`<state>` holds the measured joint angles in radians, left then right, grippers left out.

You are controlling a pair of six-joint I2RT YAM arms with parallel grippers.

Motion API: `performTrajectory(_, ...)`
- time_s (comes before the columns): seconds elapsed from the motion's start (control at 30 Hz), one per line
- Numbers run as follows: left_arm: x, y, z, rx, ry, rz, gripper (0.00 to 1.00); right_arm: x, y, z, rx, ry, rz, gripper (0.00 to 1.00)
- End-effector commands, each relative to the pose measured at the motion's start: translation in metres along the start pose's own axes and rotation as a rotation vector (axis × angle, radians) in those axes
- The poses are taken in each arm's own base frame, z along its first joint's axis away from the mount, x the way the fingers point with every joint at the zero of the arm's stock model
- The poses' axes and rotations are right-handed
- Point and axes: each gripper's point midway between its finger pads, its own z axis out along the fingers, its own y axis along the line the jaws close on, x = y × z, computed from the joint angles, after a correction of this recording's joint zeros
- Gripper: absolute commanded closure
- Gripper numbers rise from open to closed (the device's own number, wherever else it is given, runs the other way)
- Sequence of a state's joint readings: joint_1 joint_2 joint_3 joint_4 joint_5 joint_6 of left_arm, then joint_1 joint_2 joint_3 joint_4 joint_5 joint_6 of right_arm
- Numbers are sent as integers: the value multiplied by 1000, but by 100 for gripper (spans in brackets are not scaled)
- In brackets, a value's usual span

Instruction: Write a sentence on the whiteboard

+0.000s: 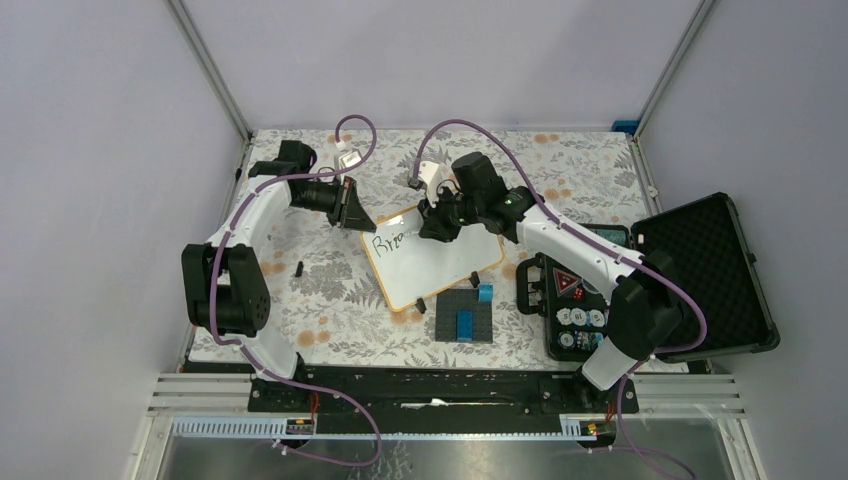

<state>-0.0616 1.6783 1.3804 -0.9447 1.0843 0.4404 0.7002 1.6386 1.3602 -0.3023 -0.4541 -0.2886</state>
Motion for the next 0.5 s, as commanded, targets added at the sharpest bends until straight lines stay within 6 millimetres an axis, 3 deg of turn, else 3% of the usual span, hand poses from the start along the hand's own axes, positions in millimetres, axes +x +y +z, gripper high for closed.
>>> performTrajectory(0.0,1,-9,2,4,7,38,100,-25,-12,-8,54,-60,-44,100)
performTrajectory(0.47,1,-8,2,2,9,39,100,1,-1,-2,6,-15,-20,100)
